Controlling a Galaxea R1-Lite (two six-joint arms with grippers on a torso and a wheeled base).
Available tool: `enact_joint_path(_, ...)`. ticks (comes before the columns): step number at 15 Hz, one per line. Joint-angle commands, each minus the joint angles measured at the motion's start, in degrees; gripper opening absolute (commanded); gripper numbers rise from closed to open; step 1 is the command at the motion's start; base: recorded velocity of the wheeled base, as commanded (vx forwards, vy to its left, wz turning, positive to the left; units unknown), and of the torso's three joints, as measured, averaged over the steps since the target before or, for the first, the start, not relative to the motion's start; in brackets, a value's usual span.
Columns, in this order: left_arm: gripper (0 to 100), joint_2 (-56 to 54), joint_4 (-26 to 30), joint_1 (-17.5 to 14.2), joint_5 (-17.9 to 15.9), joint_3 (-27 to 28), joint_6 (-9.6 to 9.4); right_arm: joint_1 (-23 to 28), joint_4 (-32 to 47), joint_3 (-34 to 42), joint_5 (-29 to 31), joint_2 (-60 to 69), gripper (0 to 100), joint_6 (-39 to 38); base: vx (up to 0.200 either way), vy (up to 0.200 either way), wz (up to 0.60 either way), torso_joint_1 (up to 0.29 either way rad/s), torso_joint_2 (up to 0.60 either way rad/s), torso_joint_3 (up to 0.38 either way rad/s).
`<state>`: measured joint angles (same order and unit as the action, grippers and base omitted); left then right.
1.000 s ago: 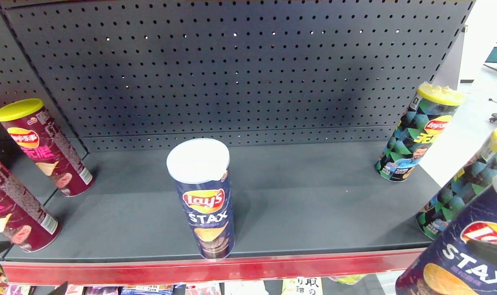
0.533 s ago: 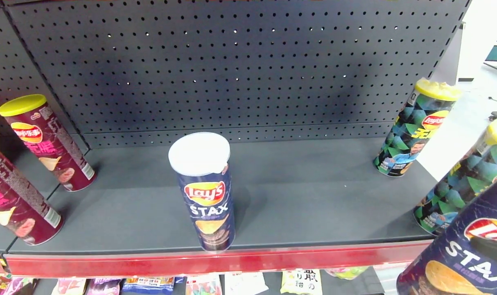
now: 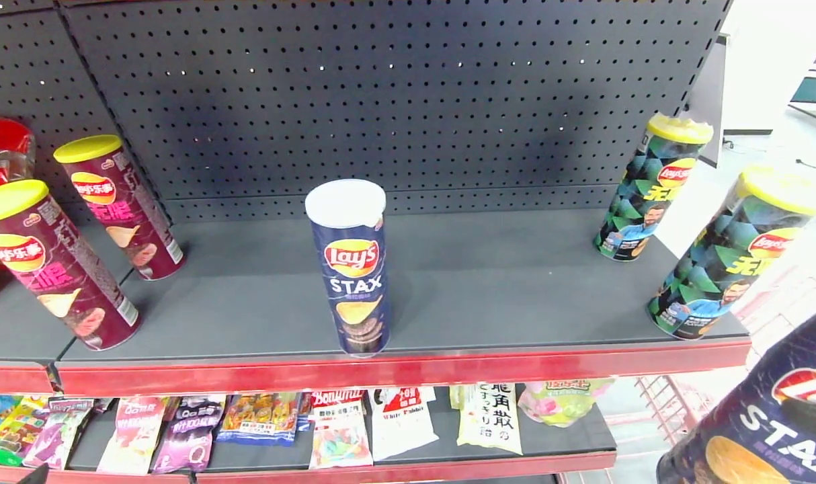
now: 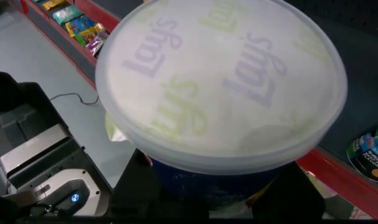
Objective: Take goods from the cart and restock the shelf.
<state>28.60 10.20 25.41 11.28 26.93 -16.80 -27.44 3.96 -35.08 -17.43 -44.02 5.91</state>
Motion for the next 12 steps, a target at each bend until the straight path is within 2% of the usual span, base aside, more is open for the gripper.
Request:
enact_joint_path(1,100,0.14,-0.18,0.0,-0.03,-0.03,0.01,0.02,-0.01,0.19,-0.06,0.43,0,0.06,0.0,0.2,0.0,0.007,0.0,0.002)
enact_joint_path(7,100,0.14,-0.18,0.0,-0.2,-0.3,0.36,0.02,-0.01,0.19,-0.06,0.34,0,-0.02,0.0,0.2,0.0,0.002,0.0,0.0)
enact_joint_path(12,100,0.4,-0.18,0.0,0.06,-0.56,-0.08,0.02,-0.01,0.28,-0.06,0.16,0,0.06,0.0,0.0,0.0,0.0,0.0,0.0)
